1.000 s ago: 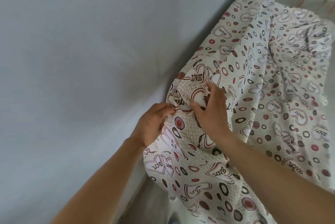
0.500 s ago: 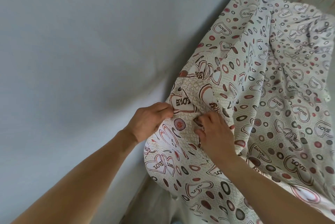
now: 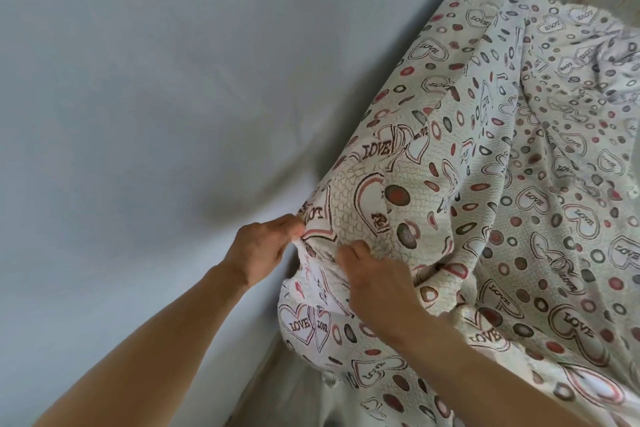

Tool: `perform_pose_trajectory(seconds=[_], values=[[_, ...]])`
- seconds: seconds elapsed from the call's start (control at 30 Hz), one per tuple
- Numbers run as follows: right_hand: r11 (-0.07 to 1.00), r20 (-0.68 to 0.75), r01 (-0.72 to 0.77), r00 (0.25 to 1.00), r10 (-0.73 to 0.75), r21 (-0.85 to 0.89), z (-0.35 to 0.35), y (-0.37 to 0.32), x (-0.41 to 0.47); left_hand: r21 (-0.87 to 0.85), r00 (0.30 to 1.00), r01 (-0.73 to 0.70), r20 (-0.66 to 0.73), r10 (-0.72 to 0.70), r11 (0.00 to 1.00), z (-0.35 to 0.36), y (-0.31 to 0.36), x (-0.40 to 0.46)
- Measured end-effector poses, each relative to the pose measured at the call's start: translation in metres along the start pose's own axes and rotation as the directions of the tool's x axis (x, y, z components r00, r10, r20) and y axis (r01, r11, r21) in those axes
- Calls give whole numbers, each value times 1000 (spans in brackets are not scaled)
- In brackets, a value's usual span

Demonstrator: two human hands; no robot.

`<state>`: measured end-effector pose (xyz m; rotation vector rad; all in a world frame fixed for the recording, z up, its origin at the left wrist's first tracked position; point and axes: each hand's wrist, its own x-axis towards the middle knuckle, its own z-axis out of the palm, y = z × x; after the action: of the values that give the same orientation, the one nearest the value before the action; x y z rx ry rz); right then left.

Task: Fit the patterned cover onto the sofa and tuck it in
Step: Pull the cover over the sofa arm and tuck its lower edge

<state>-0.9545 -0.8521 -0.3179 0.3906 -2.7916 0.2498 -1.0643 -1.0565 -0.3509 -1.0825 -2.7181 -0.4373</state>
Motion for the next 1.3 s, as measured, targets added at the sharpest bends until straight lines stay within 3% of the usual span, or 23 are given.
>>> perform_pose_trajectory(seconds=[0.2, 0.37, 0.5, 0.57, 0.67, 0.8, 1.07, 1.2, 1.3], values=[[984, 151, 143, 981, -126, -102, 19, -19, -12, 32, 995, 98, 13, -99, 995, 17, -2, -17], [984, 130, 166, 979, -158, -57, 10, -10, -17, 26, 988, 133, 74, -134, 991, 12, 12, -17], [985, 52, 165, 985, -167, 41, -1, 7, -35, 113, 992, -122, -27, 126, 986, -5, 32, -15], [987, 21, 138, 990, -141, 81, -7, 15, -39, 106, 979, -170, -92, 180, 980, -9, 38, -18], [988, -67, 32, 998, -23, 148, -15, 24, -36, -109, 976, 30, -210, -52, 994, -14, 50, -18], [981, -77, -158, 983, 168, 115, -17, 33, -27, -338, 967, 149, -147, -208, 929, -13, 59, 8], [997, -63, -56, 997, 52, -62, -11, 11, 8, -140, 996, -21, -87, 9, 990, -25, 36, 19], [997, 29, 67, 997, -66, -37, -8, -20, 21, -155, 986, 61, -143, -84, 986, -4, 13, 7], [991, 82, 127, 988, -129, 29, 3, -24, 14, -239, 946, 232, -172, -276, 943, 15, 20, 0]])
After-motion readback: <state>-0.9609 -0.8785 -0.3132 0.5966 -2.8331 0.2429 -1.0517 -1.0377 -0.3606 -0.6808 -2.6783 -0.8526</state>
